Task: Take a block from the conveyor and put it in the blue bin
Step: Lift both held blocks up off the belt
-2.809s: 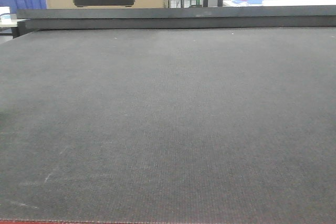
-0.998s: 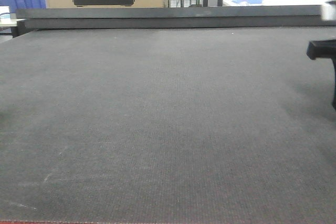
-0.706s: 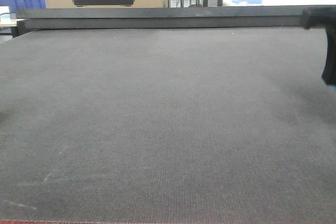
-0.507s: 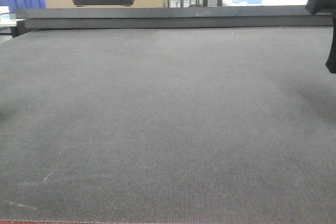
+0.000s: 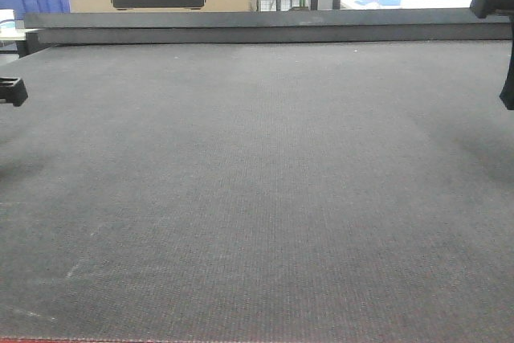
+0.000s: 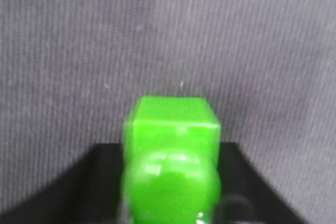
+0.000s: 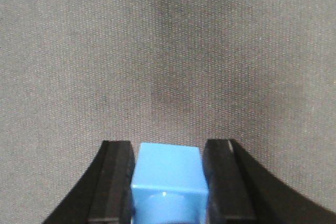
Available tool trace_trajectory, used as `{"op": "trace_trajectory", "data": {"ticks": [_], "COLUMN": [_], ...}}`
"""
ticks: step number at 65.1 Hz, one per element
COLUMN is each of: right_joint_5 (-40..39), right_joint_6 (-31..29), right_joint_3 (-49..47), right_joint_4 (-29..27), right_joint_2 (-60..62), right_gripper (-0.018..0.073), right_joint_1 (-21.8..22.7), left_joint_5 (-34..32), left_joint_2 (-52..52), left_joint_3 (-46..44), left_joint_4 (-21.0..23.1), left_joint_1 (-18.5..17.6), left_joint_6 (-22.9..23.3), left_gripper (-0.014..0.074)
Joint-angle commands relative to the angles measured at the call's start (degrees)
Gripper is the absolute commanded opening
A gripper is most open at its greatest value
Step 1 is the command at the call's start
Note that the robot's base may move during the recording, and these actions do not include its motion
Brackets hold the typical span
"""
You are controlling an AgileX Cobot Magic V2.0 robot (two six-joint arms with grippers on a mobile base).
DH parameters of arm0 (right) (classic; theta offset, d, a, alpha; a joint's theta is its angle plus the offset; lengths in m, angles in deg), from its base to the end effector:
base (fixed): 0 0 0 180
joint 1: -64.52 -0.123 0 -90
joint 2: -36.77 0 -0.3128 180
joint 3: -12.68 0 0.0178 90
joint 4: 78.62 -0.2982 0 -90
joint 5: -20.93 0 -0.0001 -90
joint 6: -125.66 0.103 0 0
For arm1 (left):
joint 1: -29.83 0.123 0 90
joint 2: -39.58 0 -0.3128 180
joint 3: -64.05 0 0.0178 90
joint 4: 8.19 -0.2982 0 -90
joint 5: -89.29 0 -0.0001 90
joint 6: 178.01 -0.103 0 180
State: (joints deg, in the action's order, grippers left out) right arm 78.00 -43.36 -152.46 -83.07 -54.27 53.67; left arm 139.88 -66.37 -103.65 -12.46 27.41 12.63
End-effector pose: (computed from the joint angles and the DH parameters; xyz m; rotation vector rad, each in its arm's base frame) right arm 0.3204 0.0682 0.2729 0.0496 2.8573 0.1814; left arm 0.3769 -0.0100 0.1974 -0.1496 2.9368 0.0582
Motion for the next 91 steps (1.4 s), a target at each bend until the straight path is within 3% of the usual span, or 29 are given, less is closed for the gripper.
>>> {"op": "trace_trajectory", "data": {"ticks": [1, 8, 21, 32, 47, 65, 83, 91], "right_joint_5": [0.03, -1.37, -13.65, -20.61, -32.47, -33.87, -35.24, -36.08], "right_joint_6": [-0.10, -0.10, -3.74, -5.00, -5.00, -5.00, -5.00, -5.00], "right_joint_3": [-0.39, -0.39, 4.13, 10.90, 24.31, 30.44, 30.44, 30.44], "right_joint_4": [0.27, 0.27, 1.24, 1.22, 2.28, 7.81, 7.90, 11.87], "right_joint_2": [1.29, 3.37, 9.95, 16.98, 32.18, 46.81, 57.18, 59.42], "right_gripper": [-0.0167, -0.0167, -0.0167, -0.0166, -0.0160, -0.0160, -0.0160, -0.0160], "right_joint_1": [-0.05, -0.05, -0.05, -0.05, -0.05, -0.05, -0.05, -0.05], "left_joint_5": [0.01, 0.69, -2.98, -16.11, -35.01, -35.33, -35.33, -35.33], "left_joint_2": [0.28, 1.23, 7.45, 16.70, 34.05, 54.59, 71.02, 74.65], "left_joint_3": [-0.54, -0.54, 1.01, 8.55, 25.31, 32.82, 33.08, 33.08], "left_joint_4": [0.21, 0.21, 6.74, 7.02, 7.43, 7.59, 6.52, 6.31], "left_joint_1": [-0.11, -0.11, -0.45, -3.23, -6.93, -6.93, -6.93, -6.93], "left_joint_6": [-0.01, -1.46, -7.91, -8.30, -8.30, -8.30, -8.30, -8.30], "left_gripper": [0.0083, -0.0111, -0.0111, -0.0111, -0.0111, -0.0111, -0.0111, -0.0111]}}
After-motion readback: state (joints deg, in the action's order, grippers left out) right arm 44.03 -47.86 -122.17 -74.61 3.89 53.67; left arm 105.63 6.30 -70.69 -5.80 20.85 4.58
